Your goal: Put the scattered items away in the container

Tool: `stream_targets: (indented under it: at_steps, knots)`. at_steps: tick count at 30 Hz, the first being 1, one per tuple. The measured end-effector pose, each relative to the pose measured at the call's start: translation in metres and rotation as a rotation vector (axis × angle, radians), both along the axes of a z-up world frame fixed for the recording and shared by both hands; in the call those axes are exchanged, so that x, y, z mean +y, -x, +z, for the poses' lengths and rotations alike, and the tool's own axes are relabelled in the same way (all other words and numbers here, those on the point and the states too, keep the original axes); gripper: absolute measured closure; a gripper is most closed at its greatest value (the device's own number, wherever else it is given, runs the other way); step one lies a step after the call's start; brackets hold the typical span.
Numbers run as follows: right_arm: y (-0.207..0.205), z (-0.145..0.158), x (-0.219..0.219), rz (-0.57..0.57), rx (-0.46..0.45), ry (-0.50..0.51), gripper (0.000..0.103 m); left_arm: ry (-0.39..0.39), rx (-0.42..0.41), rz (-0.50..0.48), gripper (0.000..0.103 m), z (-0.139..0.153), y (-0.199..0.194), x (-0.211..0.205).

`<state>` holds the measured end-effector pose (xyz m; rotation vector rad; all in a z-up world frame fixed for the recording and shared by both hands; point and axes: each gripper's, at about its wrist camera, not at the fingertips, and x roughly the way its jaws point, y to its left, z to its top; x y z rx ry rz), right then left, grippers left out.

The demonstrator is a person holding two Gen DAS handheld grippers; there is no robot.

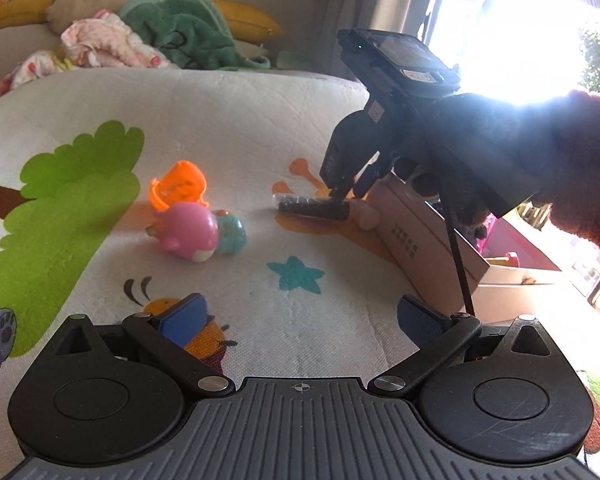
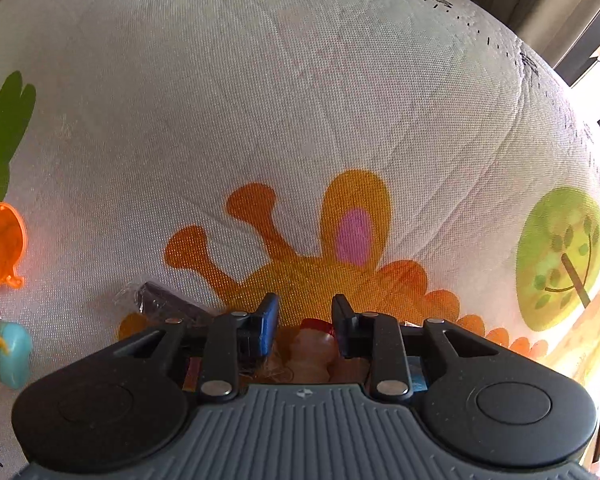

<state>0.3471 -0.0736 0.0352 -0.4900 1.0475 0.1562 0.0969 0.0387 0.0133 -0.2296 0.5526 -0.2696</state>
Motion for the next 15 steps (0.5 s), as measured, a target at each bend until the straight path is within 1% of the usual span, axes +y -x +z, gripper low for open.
stream_targets:
  at_steps: [2,3,4,10,13,15]
  knots:
    - [0.008,0.000,0.000,0.009,0.004,-0.004,0.077,0.009,0.006,0.000,0.000,0.000,-0.001,0.001]
    - [0.014,0.001,0.000,0.017,0.008,-0.011,0.083,0.015,0.009,-0.001,0.000,0.000,-0.001,0.002]
    - [0.020,0.001,0.000,0.024,0.015,-0.021,0.086,0.020,0.012,-0.001,0.000,0.000,-0.002,0.002]
    - [0.071,0.011,-0.013,0.086,0.091,-0.116,0.086,0.055,0.029,0.007,0.000,-0.002,-0.005,0.008]
    - [0.099,0.018,-0.025,0.102,0.135,-0.165,0.086,0.082,0.025,0.034,0.000,-0.002,-0.004,0.013]
    - [0.123,0.022,-0.032,0.123,0.143,-0.184,0.086,0.112,0.035,0.057,0.000,-0.002,-0.005,0.019]
